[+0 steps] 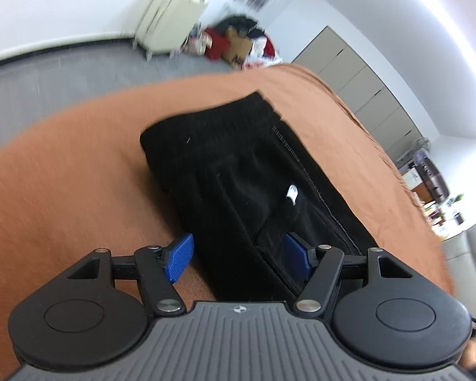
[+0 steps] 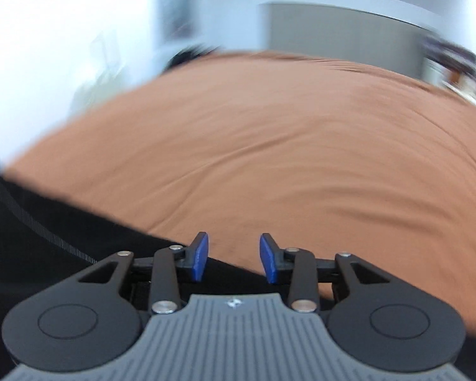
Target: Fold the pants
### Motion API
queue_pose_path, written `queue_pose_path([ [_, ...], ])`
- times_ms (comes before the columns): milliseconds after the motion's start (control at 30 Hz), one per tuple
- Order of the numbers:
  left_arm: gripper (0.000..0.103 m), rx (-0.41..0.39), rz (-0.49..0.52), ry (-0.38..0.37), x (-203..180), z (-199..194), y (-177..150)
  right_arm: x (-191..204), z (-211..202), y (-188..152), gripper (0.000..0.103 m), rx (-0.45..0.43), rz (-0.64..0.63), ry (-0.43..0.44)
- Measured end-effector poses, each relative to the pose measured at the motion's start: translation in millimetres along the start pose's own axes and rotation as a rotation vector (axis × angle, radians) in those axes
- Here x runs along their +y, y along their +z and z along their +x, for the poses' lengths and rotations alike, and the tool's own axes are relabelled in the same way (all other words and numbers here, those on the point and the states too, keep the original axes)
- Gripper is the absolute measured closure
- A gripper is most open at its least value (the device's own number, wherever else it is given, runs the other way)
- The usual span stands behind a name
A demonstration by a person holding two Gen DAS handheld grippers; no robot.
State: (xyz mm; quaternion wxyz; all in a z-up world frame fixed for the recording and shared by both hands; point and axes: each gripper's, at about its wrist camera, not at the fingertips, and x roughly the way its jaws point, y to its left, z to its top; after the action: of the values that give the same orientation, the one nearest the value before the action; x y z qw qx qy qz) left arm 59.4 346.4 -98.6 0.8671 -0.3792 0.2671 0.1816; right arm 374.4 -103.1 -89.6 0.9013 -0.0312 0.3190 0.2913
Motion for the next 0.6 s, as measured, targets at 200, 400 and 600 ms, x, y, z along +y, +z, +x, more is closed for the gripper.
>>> queue_pose_path([
  [200,0.028,-0.001,0.169,-0.108,-65.6,-5.9,-27.5,-88.3,-133.6,-83.3,0.065,-0.155,0.408,-0.275],
  [400,0.028,0.185,0.332,-0.251,-152.8,40.1,-69.9,-150.9,-196.2,-166.8,0.063,-0.143,0.725,-0.431],
  [600,0.027,0.312,0.525,-0.331,-243.5,73.4,-114.5,-180.7,-194.1,-198.5,0.062,-0.229,0.980,-0.338],
])
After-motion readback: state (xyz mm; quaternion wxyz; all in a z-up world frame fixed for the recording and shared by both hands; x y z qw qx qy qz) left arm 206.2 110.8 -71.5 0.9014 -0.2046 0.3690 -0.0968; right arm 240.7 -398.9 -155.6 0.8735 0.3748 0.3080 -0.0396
